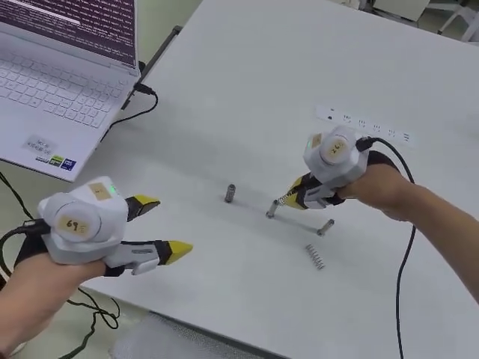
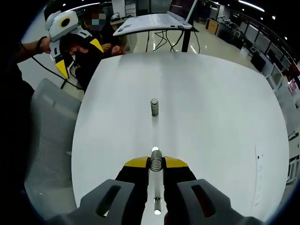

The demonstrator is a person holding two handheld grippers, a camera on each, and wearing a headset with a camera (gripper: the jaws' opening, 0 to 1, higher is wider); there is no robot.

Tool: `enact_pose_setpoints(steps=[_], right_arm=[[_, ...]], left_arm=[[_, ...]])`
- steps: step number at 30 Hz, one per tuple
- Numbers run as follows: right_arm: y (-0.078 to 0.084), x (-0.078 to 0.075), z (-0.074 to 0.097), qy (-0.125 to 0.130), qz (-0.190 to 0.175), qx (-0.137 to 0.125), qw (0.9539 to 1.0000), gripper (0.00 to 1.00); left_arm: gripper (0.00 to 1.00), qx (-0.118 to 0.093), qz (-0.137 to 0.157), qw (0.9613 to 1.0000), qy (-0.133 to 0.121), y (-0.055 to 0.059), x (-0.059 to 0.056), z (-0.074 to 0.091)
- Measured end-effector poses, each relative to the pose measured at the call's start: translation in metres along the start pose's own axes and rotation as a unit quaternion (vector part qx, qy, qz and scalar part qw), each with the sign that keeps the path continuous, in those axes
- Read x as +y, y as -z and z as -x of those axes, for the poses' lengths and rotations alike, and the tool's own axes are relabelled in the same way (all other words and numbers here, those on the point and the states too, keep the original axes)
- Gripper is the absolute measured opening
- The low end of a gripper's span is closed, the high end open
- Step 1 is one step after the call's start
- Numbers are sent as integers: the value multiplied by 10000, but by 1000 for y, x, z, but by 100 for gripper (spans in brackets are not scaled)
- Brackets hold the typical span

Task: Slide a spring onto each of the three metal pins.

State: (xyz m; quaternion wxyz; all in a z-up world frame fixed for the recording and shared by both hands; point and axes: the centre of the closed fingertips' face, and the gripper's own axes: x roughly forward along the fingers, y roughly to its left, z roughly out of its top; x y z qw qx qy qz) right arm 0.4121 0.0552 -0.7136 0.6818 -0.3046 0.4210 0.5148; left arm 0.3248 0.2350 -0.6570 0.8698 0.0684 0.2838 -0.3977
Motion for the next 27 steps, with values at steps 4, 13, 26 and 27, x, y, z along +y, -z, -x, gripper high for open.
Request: enact_pose_setpoints(steps=[4,13,26,27], right_arm=[[-3,2,-1,-32,21,26,10000,8],[-4,4,-7,-114,35,71,9999,8],[-5,2,-19,-142,94,119,9998,9],[-4,2,-20,-148,94,127,9998,9]], left_arm=[[52,1,9,10000,-9,0,2,0],[51,29,33,10000,1,1,1,-2],[51,40,72,10000,-6,2,2,-1],[51,43,71,10000,-8,2,2,-1]])
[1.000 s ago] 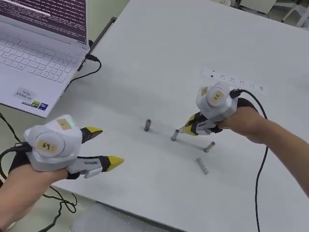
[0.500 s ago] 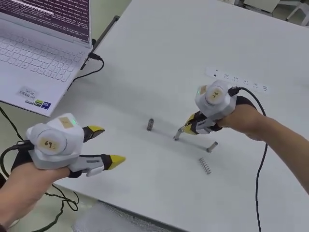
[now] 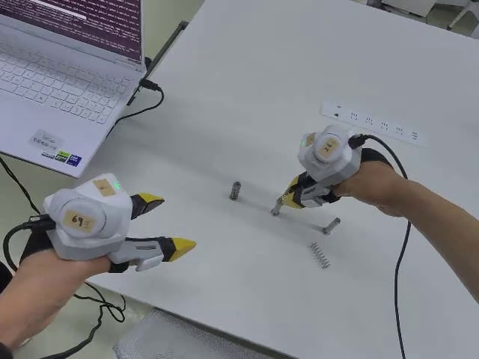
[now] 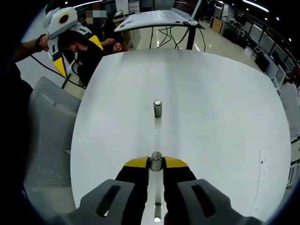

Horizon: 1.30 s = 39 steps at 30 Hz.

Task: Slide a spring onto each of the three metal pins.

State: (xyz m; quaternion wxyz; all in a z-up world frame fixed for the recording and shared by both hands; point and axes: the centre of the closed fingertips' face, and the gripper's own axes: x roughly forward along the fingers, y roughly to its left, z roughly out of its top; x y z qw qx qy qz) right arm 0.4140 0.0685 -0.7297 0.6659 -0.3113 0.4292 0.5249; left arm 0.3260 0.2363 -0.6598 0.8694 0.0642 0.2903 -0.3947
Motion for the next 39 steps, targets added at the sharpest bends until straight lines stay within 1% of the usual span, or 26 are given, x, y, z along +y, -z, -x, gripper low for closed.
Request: enact_pose_setpoints(steps=[3,6,8,17,21,24,29,39], right_arm=[[-3,-1,-1,8,-29,-36,10000,9],[-3,-1,-3,19,4,-4,10000,9],[-5,2,-3,8,26,-2,10000,9],[-1,1,-11,-27,94,32,9999,9],[1,0,-15,-52,85,59,9999,9],[2,1,-20,-59,156,108,9998,9],[4,0,-26,-82,181,159,9997,9],[7,0,-35,-102,225,233,9994,9]], left_arm=[[50,3,12,10000,-4,0,1,0],[50,8,24,10000,-5,2,1,0],[50,20,36,10000,6,3,0,-1],[50,15,27,10000,54,2,-2,-5],[50,11,18,10000,74,1,0,-7],[50,0,37,10000,80,0,2,-9],[50,41,36,9999,92,4,3,-10],[50,59,68,9999,58,7,9,-8]])
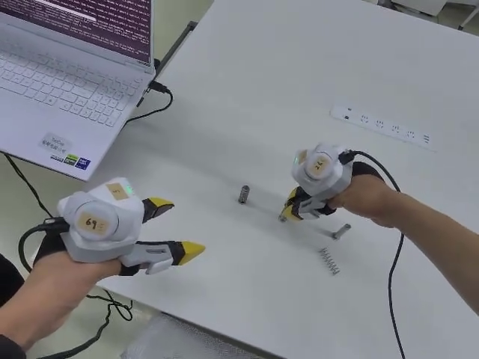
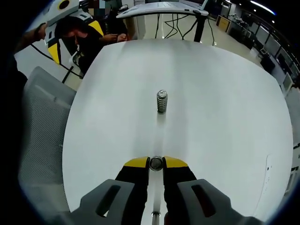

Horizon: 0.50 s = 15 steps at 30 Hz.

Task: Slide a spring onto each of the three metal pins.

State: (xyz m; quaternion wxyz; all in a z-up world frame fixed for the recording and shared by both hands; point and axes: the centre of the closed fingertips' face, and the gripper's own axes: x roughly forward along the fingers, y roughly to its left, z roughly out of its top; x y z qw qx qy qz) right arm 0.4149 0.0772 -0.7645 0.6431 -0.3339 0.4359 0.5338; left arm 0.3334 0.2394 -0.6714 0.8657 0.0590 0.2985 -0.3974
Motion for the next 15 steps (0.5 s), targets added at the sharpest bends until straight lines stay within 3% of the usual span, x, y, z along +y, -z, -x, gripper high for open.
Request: enact_pose_setpoints(steps=[9,15], right_arm=[[3,2,-4,-40,-25,31,10000,9],[2,-1,1,37,2,1,10000,12]], left_arm=[[50,-29,39,10000,-37,-1,2,3],[50,-25,32,10000,-68,-1,3,5]])
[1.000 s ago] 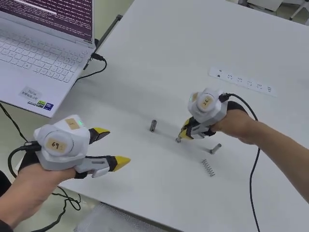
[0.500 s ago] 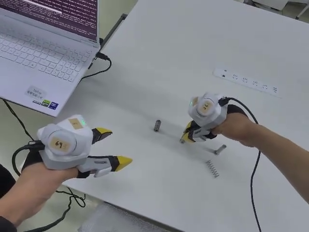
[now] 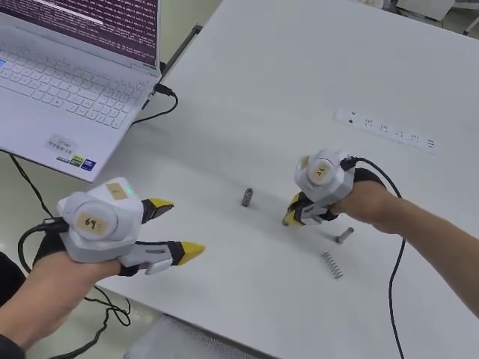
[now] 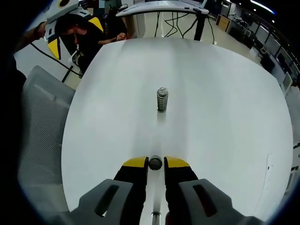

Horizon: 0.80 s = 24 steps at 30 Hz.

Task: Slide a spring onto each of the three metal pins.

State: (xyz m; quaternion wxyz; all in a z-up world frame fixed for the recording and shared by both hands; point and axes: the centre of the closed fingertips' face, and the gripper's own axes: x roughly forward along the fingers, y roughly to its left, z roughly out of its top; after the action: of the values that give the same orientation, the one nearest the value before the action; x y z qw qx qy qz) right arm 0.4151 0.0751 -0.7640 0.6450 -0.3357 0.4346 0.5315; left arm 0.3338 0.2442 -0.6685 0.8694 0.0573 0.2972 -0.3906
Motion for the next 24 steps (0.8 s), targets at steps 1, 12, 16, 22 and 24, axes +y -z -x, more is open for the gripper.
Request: enact_pose_setpoints(steps=[1,12,16,22,24], right_arm=[[0,-1,2,19,-5,-16,10000,12],[6,1,26,297,-209,-212,9991,21],[9,6,29,410,-381,-335,9979,21],[9,8,38,643,-573,-516,9949,23],[8,8,43,718,-646,-619,9934,23]], left_arm=[[50,0,-4,10000,-5,0,0,0],[51,-11,-93,10000,-8,-4,-6,3],[51,-65,-99,9999,3,-8,-7,4],[51,-98,-156,9998,0,-15,-10,6],[51,-114,-163,9998,-18,-16,-10,6]])
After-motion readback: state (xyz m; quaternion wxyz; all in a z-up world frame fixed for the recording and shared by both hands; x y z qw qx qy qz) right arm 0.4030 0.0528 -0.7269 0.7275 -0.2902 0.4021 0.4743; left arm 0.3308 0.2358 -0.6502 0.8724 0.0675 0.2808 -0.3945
